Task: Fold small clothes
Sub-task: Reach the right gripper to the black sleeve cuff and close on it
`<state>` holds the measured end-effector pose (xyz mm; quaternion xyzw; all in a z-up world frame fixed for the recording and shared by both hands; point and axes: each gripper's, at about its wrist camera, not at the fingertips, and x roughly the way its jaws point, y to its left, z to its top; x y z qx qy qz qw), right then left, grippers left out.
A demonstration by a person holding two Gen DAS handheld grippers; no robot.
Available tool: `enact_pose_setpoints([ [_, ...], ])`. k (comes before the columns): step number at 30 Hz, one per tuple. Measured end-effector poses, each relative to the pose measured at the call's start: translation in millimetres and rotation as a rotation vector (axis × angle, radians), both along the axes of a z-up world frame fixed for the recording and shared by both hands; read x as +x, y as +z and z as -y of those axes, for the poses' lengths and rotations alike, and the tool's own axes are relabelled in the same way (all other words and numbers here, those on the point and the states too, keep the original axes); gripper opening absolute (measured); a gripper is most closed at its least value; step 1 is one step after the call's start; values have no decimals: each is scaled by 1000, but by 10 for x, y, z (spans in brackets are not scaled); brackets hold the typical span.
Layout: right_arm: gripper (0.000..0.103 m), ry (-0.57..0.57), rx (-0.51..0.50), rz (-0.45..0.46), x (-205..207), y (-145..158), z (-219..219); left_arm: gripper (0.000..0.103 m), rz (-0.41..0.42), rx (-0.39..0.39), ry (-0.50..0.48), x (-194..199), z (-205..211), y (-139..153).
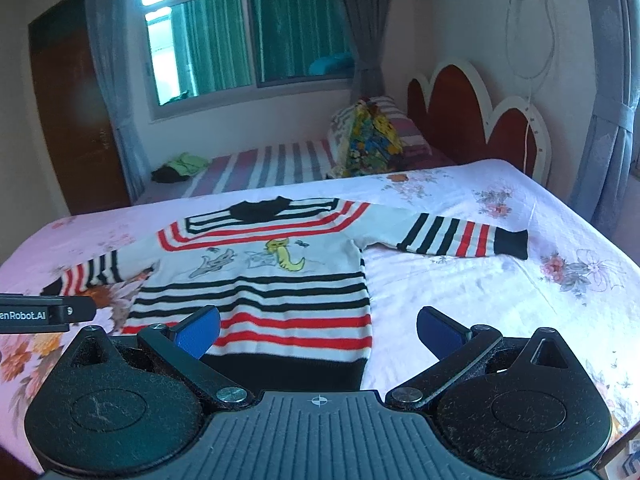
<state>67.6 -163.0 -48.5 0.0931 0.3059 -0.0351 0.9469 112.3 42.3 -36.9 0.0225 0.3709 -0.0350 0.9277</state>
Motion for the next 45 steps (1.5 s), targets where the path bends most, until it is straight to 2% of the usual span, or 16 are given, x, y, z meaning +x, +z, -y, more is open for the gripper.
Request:
enact_pose_setpoints([
  [7, 103, -67, -4, -17, 516, -146, 18, 102, -14, 5, -23, 552, -118, -147],
  [11, 103, -119, -3, -40, 810, -246, 110, 102, -27, -5, -16, 862, -188, -243],
  [15, 103, -143, -43, -40, 1047, -346, 219, 102, -23, -24, -10, 1155, -192, -372],
  [18, 103, -158, -48, -40, 1251, -449, 366, 102, -52, -29, -12, 1386, -126, -490],
  [23, 103, -205, -14, -27, 1602, -672, 798, 102, -66, 6, -18, 1735, 99, -707],
  [28, 103, -255, 21, -58, 1979, -968, 1322, 102, -60, 39, -12, 2085, 440, -886],
  [35, 102, -361, 65, -113, 2355, -1419, 2112, 102, -103, 68, -18, 2495, 842, -1178],
  [36, 97, -379, 66, -118, 2389, -1476, 2217, 102, -108, 75, -19, 2528, 885, -1212],
  [37, 72, -390, 69, -135, 2416, -1526, 2293, 102, -112, 82, -20, 2558, 925, -1248],
  [38, 62, -404, 83, -158, 2460, -1589, 2393, 102, -119, 87, -20, 2590, 954, -1284],
  [41, 66, -426, 151, -183, 2536, -1752, 2652, 102, -134, 86, -11, 2670, 1009, -1355],
  [45, 66, -456, 191, -201, 2609, -1926, 2881, 102, -133, 98, -4, 2762, 1055, -1407],
])
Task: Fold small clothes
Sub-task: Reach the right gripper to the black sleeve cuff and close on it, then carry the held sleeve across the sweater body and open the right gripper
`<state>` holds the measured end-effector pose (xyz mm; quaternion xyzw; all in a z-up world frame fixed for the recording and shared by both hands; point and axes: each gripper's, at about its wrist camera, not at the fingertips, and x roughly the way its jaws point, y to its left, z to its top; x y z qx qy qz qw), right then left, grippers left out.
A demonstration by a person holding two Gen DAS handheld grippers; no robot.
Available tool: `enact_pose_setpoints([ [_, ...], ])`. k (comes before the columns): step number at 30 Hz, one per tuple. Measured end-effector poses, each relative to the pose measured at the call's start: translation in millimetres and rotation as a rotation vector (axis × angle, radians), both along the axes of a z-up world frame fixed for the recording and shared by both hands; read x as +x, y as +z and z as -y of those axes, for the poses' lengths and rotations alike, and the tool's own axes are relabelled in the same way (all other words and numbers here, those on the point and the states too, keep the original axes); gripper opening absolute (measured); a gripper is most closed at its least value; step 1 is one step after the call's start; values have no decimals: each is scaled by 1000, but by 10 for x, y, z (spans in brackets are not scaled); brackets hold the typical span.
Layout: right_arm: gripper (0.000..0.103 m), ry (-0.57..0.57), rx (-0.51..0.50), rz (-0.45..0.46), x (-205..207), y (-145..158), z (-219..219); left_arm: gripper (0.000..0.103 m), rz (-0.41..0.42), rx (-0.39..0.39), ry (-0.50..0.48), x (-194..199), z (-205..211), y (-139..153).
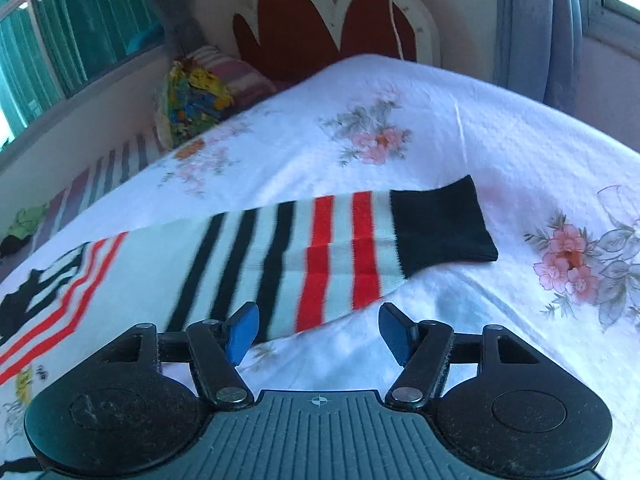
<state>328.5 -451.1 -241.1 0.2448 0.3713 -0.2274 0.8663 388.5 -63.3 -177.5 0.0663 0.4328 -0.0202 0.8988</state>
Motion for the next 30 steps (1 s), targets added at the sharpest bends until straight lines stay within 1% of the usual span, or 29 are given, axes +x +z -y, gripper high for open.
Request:
enact_pose_setpoints([
  [4, 66, -44, 36, -10, 89, -152, 187, 100, 12, 10, 3, 90, 18, -30],
  [7, 65, -74, 51, -16, 147, -246, 310, 98, 2, 10, 6, 147, 10, -55],
  [9, 58, -94, 54, -1, 130, -253, 342, 98, -4, 11, 9, 166, -4, -69],
  [11, 47, -103, 39, 2, 124, -266, 358, 97, 0, 17, 11, 168, -19, -94],
  [12, 44, -111, 33, 7, 126, -273, 375, 94, -7, 22, 8, 173, -18, -113],
  [15, 30, -136, 32, 29, 169, -265, 451, 87, -28, 19, -5, 186, -8, -157],
  [16, 18, -140, 32, 36, 194, -272, 479, 85, -29, 19, -7, 186, -4, -167],
  [17, 14, -142, 36, 44, 208, -276, 497, 85, -32, 19, -8, 188, 0, -175],
  [19, 9, -139, 33, 57, 218, -260, 493, 84, -34, 14, -12, 192, -6, -182],
  [22, 7, -102, -15, 87, 255, -139, 400, 82, -35, 3, -11, 204, -42, -170],
  [24, 7, -55, -53, 117, 311, 8, 288, 82, -31, -18, -9, 221, -88, -147],
  [27, 7, 61, -125, 170, 464, 310, -46, 82, -24, -52, -8, 255, -170, -104],
  [30, 7, 196, -163, 220, 661, 539, -526, 82, -12, -63, 4, 286, -271, -39],
])
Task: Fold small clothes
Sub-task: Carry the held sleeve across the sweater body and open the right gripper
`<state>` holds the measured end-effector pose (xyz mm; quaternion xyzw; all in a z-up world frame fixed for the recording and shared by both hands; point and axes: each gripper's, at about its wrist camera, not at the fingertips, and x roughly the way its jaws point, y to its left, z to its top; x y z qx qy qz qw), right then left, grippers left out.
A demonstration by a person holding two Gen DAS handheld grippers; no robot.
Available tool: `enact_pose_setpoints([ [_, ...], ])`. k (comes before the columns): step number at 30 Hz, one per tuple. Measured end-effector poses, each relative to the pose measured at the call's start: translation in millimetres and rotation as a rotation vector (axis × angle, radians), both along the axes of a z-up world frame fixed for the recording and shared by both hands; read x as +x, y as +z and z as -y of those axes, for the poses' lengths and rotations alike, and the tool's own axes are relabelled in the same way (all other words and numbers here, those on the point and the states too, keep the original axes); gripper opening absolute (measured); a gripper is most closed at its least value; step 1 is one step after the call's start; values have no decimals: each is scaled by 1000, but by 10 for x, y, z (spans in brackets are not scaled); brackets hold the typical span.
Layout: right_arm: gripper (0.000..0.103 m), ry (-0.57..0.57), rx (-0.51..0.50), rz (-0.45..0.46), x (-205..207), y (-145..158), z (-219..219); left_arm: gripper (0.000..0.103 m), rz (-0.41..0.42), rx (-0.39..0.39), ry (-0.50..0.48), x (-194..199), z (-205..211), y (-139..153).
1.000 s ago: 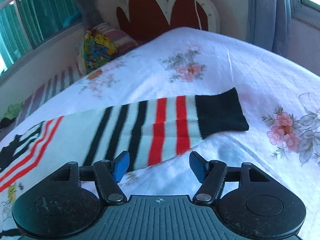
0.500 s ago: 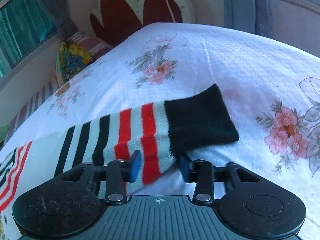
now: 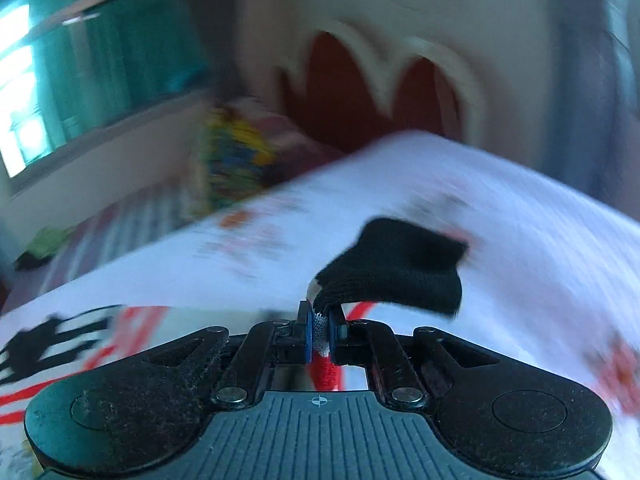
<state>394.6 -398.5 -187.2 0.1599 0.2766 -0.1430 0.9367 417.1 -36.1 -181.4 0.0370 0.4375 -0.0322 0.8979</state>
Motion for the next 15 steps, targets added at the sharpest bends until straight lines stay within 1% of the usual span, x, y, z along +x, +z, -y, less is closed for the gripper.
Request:
enact_pose_setpoints([
  [4, 7, 206, -13, 27, 287, 113, -829, 82, 28, -3, 27, 30, -217, 92],
  [7, 7, 363, -25, 18, 466, 27, -1540, 85, 51, -22, 46, 55, -442, 132],
  [8, 7, 416, -28, 8, 506, -25, -1796, 87, 55, -33, 54, 67, -513, 135],
  [10, 7, 530, -45, -51, 597, -190, -2259, 89, 59, -65, 69, 89, -664, 132],
  [11, 8, 568, -46, -65, 608, -264, -2441, 90, 59, -79, 65, 100, -714, 126],
  [13, 8, 640, -41, -111, 622, -395, -2726, 92, 51, -89, 49, 136, -784, 105],
  [15, 8, 680, 0, -126, 620, -443, -2849, 92, 41, -100, 25, 166, -813, 72],
])
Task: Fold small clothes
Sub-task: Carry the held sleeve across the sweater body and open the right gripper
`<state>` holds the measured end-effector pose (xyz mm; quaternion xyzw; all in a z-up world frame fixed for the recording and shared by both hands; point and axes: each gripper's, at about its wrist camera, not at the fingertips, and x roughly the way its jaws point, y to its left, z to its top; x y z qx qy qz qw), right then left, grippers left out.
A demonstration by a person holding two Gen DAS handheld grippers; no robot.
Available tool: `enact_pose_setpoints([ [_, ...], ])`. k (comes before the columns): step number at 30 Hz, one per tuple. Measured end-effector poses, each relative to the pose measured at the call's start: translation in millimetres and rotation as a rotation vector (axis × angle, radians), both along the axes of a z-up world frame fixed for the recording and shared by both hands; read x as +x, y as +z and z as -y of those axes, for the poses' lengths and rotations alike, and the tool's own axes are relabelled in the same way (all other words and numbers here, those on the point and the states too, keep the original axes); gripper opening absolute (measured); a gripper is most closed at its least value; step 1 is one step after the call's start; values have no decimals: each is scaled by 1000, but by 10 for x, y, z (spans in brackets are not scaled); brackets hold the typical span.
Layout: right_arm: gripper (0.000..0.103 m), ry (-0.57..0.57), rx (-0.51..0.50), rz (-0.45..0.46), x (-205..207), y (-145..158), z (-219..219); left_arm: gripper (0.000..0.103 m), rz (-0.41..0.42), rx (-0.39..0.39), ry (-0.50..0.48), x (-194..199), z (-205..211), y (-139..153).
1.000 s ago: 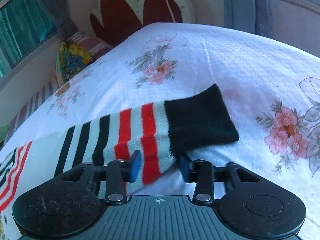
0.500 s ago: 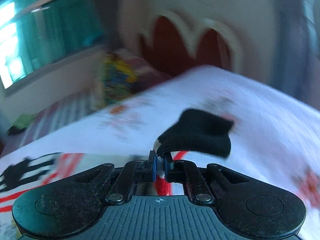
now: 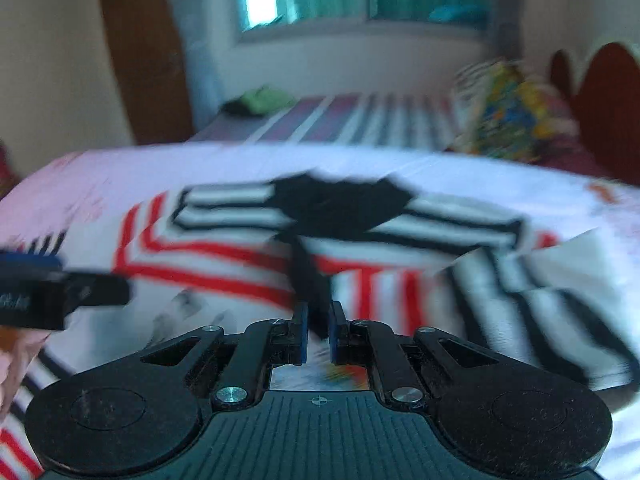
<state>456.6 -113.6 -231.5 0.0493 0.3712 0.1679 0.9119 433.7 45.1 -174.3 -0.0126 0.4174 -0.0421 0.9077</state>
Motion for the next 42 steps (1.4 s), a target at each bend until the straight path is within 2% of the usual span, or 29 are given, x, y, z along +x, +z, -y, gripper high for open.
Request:
enact_pose_setpoints([
  [2, 8, -5, 17, -2, -61, 25, 5, 91, -12, -39, -25, 21, -13, -44],
  [4, 8, -42, -4, 21, -109, 102, 92, 85, -47, -100, -54, 72, 18, -110],
  [5, 9, -68, -25, 31, -125, 131, 172, 80, -71, -133, -75, 107, 51, -146],
  [6, 13, -96, -42, 38, -184, 182, 247, 79, -96, -173, -97, 138, 85, -186],
  [7, 36, -135, -50, 44, -245, 210, 377, 80, -117, -209, -114, 167, 129, -233],
  [8, 73, -177, -50, 52, -314, 221, 501, 81, -135, -236, -125, 206, 187, -289],
  [9, 85, -215, -57, 66, -397, 236, 612, 83, -144, -249, -124, 243, 240, -341],
  [10, 89, -237, -69, 87, -509, 285, 709, 84, -149, -263, -120, 274, 269, -383],
  [11, 89, -251, -96, 96, -577, 294, 773, 84, -156, -288, -115, 310, 295, -433],
  [13, 89, -279, -143, 100, -686, 297, 887, 76, -167, -356, -103, 369, 330, -542],
  [14, 89, -296, -149, 94, -718, 278, 940, 61, -176, -390, -100, 394, 342, -598],
  [15, 89, -317, -144, 79, -732, 246, 991, 52, -194, -415, -95, 427, 353, -659],
  [16, 89, -337, -129, 60, -745, 208, 1053, 52, -204, -426, -81, 446, 360, -713],
  [17, 89, -352, -111, 48, -762, 176, 1106, 51, -180, -440, -77, 438, 361, -735],
  [18, 89, -373, -100, 41, -775, 144, 1151, 40, -159, -446, -78, 430, 369, -742],
  [20, 89, -393, -94, 28, -793, 112, 1236, 29, -147, -464, -70, 448, 356, -780],
  [21, 89, -401, -90, 17, -781, 90, 1269, 19, -146, -477, -63, 455, 344, -791],
  [22, 89, -411, -86, 4, -768, 67, 1305, 17, -146, -480, -61, 465, 346, -802],
  [24, 89, -421, -82, -22, -699, 5, 1358, 13, -129, -503, -55, 455, 325, -787],
  [30, 86, -452, -53, -54, -505, -87, 1454, 11, 59, -553, -40, 340, 74, -326],
  [31, 66, -448, -51, -54, -478, -96, 1458, 11, 73, -552, -23, 337, -9, -281],
  [32, 39, -439, -42, -65, -443, -110, 1456, 11, 81, -543, -6, 340, -99, -257],
  [33, 33, -441, -39, -83, -405, -131, 1455, 11, 87, -525, 7, 343, -166, -253],
  [37, 32, -444, -39, -97, -384, -149, 1443, 11, 33, -486, 67, 370, -363, -440],
  [42, 32, -424, -57, -103, -424, -170, 1435, 11, 13, -441, 97, 407, -352, -620],
])
